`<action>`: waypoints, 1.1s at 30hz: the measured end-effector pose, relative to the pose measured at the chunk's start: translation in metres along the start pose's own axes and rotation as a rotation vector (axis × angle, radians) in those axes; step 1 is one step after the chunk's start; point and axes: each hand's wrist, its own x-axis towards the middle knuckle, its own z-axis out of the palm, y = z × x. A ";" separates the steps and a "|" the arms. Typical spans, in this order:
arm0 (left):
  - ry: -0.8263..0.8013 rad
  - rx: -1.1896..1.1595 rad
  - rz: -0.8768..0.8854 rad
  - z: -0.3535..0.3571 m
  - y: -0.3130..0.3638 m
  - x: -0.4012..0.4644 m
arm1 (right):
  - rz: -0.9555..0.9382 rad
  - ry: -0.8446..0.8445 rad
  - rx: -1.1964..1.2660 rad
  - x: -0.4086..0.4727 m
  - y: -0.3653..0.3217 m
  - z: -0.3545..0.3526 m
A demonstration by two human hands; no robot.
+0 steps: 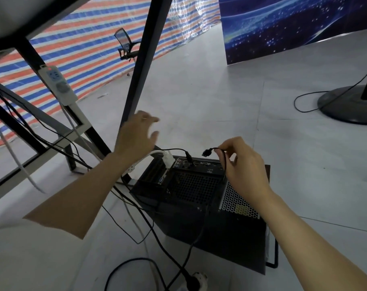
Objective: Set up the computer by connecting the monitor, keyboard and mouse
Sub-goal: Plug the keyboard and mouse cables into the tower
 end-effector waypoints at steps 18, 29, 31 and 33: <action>-0.079 -0.624 -0.351 0.046 0.060 -0.014 | 0.123 -0.260 -0.254 -0.007 0.016 0.008; -0.060 -0.378 -0.329 0.082 0.045 -0.035 | 0.187 -0.298 -0.208 -0.017 0.027 0.016; -0.064 -0.400 -0.358 0.085 0.045 -0.035 | 0.180 -0.288 -0.208 -0.018 0.027 0.016; -0.071 -0.412 -0.373 0.088 0.045 -0.034 | 0.171 -0.281 -0.213 -0.019 0.028 0.017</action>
